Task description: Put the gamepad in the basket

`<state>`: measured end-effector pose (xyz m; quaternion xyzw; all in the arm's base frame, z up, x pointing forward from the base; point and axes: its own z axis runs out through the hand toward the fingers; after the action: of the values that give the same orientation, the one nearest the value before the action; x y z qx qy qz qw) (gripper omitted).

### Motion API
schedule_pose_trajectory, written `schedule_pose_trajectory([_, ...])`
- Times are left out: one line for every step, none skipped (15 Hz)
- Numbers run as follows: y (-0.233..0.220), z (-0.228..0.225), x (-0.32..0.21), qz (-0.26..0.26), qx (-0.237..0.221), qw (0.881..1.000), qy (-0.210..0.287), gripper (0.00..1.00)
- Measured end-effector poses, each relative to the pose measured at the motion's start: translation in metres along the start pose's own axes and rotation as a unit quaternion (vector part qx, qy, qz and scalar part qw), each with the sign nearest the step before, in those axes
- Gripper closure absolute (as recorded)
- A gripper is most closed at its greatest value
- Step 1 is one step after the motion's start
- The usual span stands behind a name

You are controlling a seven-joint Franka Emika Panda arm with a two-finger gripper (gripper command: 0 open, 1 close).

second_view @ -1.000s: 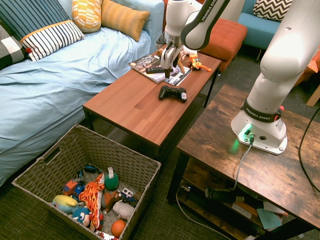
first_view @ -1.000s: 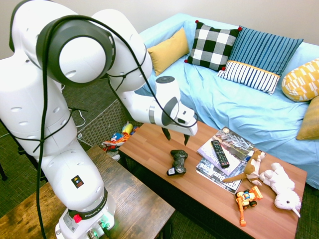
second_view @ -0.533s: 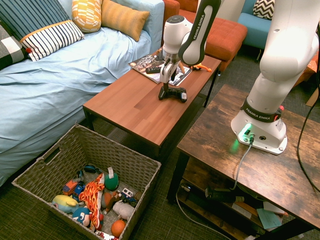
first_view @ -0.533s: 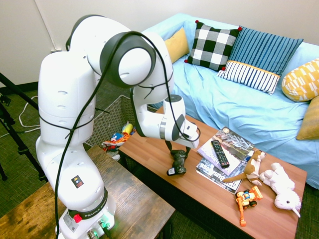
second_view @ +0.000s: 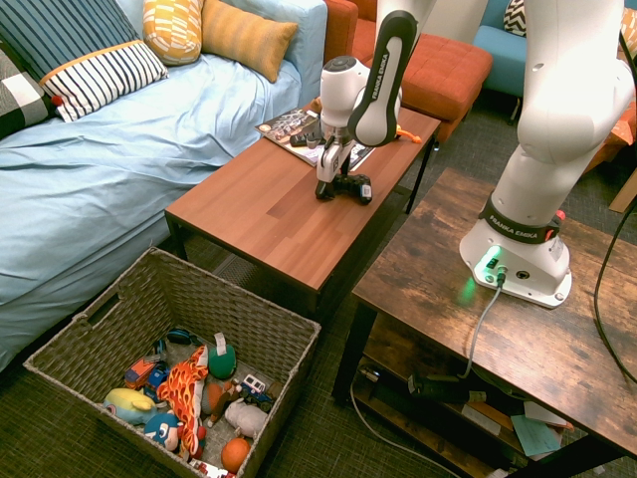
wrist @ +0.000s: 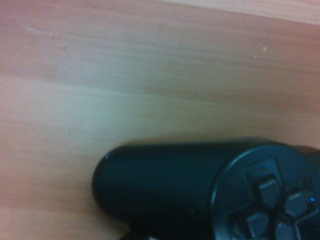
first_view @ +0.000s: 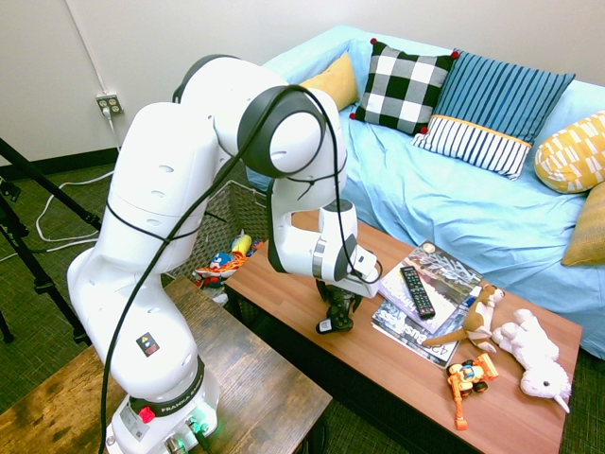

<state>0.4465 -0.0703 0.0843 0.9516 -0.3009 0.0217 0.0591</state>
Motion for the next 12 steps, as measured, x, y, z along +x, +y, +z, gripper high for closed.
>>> schedule_pose_trajectory([0.000, 0.000, 0.002, 0.008, 0.002, 1.000, -0.002, 1.00])
schedule_pose_trajectory([0.001, 0.001, 0.005, 0.011, 0.004, 1.000, -0.007, 1.00])
schedule_pose_trajectory([0.001, 0.001, 0.007, 0.013, 0.007, 1.000, -0.011, 1.00])
schedule_pose_trajectory([0.001, 0.002, 0.008, 0.016, 0.010, 1.000, -0.015, 1.00])
schedule_pose_trajectory([0.001, 0.002, 0.009, 0.019, 0.014, 1.000, -0.019, 1.00])
schedule_pose_trajectory([0.001, 0.002, 0.009, 0.020, 0.018, 0.999, -0.023, 1.00])
schedule_pose_trajectory([0.001, 0.003, 0.009, 0.021, 0.021, 0.999, -0.026, 1.00])
schedule_pose_trajectory([0.000, 0.003, 0.010, 0.022, 0.024, 0.999, -0.028, 1.00])
schedule_pose_trajectory([0.000, 0.002, 0.010, 0.022, 0.026, 0.999, -0.030, 1.00])
schedule_pose_trajectory([-0.001, 0.002, 0.010, 0.022, 0.029, 0.999, -0.031, 1.00])
schedule_pose_trajectory([-0.001, 0.001, 0.011, 0.024, 0.031, 0.999, -0.033, 1.00])
schedule_pose_trajectory([-0.001, 0.000, 0.013, 0.025, 0.034, 0.998, -0.035, 1.00])
